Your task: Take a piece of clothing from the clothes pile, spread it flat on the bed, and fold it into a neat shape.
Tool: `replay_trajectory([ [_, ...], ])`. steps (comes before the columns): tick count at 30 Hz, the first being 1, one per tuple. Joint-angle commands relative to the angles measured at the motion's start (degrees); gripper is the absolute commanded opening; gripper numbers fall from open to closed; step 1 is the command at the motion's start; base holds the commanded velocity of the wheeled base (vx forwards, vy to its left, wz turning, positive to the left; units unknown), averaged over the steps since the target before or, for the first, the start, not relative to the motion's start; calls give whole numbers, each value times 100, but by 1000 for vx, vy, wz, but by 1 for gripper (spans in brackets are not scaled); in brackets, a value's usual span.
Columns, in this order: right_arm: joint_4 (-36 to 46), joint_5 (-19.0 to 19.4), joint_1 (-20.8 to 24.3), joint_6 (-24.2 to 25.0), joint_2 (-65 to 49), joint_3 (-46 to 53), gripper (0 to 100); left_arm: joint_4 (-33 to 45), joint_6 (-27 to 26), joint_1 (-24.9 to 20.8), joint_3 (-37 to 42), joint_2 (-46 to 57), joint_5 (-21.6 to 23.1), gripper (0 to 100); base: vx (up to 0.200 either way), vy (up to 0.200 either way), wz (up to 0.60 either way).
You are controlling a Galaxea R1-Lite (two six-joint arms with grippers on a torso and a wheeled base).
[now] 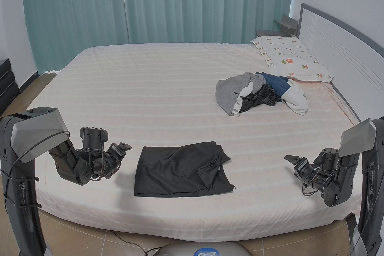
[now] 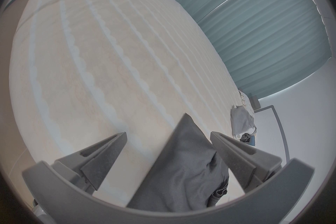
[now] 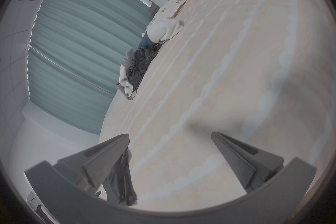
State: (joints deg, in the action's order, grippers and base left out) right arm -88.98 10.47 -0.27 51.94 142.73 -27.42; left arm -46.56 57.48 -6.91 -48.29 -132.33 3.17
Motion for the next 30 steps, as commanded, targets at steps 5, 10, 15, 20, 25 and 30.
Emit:
replay_trajectory([
  [5,-58,-10,62,-26,9,-27,100,6,9,-3,-23,-21,8,100,0,200,0],
  [10,-67,-72,317,-18,-34,26,100,-3,0,-3,-23,-30,-1,100,0,200,0],
  [15,-58,-625,897,-79,-87,70,100,-11,0,-12,-32,-47,-1,100,0,40,0],
  [20,-58,-1056,1565,-290,-245,219,100,-11,-9,-3,-58,-56,-9,100,0,0,0],
  [25,-58,-1241,2022,-694,-228,351,100,-11,-26,-12,-67,-83,-53,100,0,0,0],
  [30,-58,-1557,2347,-1178,-245,325,100,-11,-26,-29,-32,-83,-62,100,0,0,0],
])
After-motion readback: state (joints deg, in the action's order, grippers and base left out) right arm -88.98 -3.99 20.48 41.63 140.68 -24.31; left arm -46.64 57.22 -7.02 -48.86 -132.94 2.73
